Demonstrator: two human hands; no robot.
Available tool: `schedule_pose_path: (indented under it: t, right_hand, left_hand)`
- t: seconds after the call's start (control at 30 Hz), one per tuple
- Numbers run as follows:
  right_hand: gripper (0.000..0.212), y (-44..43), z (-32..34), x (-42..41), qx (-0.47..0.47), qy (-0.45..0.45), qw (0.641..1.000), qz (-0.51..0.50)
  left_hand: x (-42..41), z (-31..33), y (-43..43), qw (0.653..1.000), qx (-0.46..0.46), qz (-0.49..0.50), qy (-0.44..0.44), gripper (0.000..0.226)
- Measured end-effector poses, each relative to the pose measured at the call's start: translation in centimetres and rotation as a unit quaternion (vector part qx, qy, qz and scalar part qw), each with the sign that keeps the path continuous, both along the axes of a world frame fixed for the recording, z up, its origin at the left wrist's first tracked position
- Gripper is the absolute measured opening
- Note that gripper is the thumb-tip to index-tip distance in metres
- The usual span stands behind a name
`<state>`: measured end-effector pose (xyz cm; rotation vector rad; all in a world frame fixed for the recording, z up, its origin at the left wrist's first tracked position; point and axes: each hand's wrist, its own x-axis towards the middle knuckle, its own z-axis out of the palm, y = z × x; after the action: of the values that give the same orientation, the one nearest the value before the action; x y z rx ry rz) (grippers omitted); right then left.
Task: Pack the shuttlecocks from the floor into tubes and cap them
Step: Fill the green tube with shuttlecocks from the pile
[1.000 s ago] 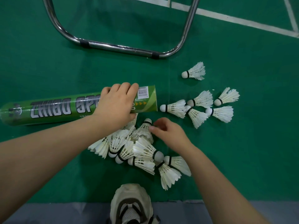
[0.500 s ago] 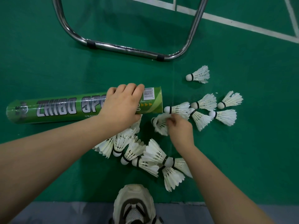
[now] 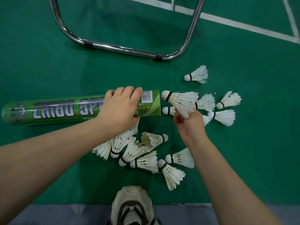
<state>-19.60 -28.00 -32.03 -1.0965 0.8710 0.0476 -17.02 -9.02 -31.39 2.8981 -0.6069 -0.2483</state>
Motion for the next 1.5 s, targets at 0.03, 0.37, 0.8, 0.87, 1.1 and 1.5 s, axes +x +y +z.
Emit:
schedule_pose_path:
  t: [0.03, 0.37, 0.8, 0.87, 1.1, 1.5]
  right_hand:
    - [0.031, 0.1, -0.1, 0.1, 0.003, 0.003, 1.0, 0.006]
    - [0.015, -1.4, -2.4, -1.0, -0.144, 0.092, 0.981, 0.095]
    - [0.047, 0.1, -2.1, -5.6, -0.51, -0.101, 0.764, 0.382]
    - [0.062, 0.8, -2.1, -5.4, -0.559, -0.158, 0.573, 0.578]
    - [0.026, 0.7, -3.0, -3.5, -0.602, -0.079, 0.55, 0.574]
    - [0.022, -1.2, -1.4, -1.4, -0.325, -0.027, 0.941, 0.086]
  left_hand:
    - [0.0, -0.1, 0.0, 1.0, 0.001, -0.001, 0.003, 0.075]
    - [0.3, 0.0, -0.1, 1.0, 0.0, 0.008, -0.002, 0.076]
    - [0.4, 0.0, 0.3, 1.0, 0.001, 0.011, -0.01, 0.076]
    - [0.5, 0.1, 0.3, 1.0, 0.001, 0.012, -0.01, 0.076]
    - [0.2, 0.4, 0.5, 1.0, -0.003, 0.007, -0.004, 0.075]
    - [-0.1, 0.3, 0.1, 1.0, -0.004, 0.0, 0.009, 0.074]
